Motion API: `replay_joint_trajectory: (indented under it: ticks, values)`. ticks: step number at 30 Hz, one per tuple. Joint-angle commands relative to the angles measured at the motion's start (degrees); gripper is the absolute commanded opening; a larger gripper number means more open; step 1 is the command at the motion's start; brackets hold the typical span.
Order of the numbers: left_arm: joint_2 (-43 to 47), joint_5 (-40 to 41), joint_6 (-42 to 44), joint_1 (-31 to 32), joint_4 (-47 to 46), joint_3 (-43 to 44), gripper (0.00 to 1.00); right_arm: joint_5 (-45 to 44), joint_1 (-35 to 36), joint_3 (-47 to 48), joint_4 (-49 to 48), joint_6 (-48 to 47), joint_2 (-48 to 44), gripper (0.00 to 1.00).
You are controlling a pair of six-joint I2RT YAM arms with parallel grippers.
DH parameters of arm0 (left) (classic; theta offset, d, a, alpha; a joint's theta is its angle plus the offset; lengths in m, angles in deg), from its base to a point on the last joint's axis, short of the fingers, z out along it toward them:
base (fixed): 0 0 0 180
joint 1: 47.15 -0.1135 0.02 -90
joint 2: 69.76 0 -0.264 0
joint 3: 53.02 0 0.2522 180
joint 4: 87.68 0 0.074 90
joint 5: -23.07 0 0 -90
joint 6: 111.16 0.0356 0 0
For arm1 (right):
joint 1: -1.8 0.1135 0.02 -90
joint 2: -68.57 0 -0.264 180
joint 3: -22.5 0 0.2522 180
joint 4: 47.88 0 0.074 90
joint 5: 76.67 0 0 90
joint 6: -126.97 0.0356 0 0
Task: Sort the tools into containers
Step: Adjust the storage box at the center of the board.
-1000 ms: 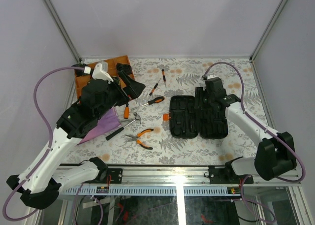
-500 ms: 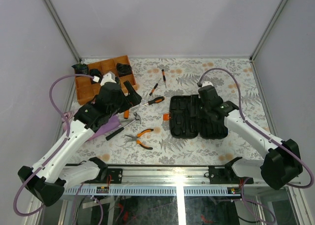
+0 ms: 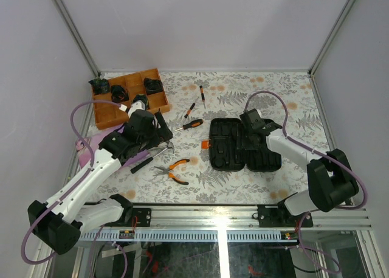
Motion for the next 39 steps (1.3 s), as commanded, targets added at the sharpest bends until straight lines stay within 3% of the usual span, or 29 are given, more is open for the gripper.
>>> replay_joint_trajectory:
  ticks: [1, 13, 20, 22, 29, 39]
  values:
    - [0.6, 0.8, 0.8, -0.2, 0.6, -1.2, 1.00, 4.6, -2.0, 0.3, -3.6, -1.4, 2.8, 0.62]
    - [-1.2, 0.0, 2.0, -0.3, -0.6, -3.1, 1.00, 5.3, -3.1, 3.2, -5.2, -5.4, 8.7, 0.42]
    - [-1.7, 0.7, 1.5, -0.4, -0.7, -5.3, 1.00, 6.2, -3.2, 6.5, -7.0, -5.7, 10.8, 0.40]
    - [-1.8, 1.5, 1.4, -0.4, -0.6, -5.6, 1.00, 5.5, -3.3, 7.5, -7.1, -5.8, 11.1, 0.42]
    - [-3.2, 2.4, 2.3, -0.4, -0.9, -6.7, 1.00, -0.6, -3.2, 5.9, -7.6, -6.1, 3.3, 0.66]
    - [-9.6, -4.5, 14.9, 2.1, -5.6, -6.2, 0.90, 2.6, -3.3, -3.9, -9.9, -5.5, -13.0, 0.68]
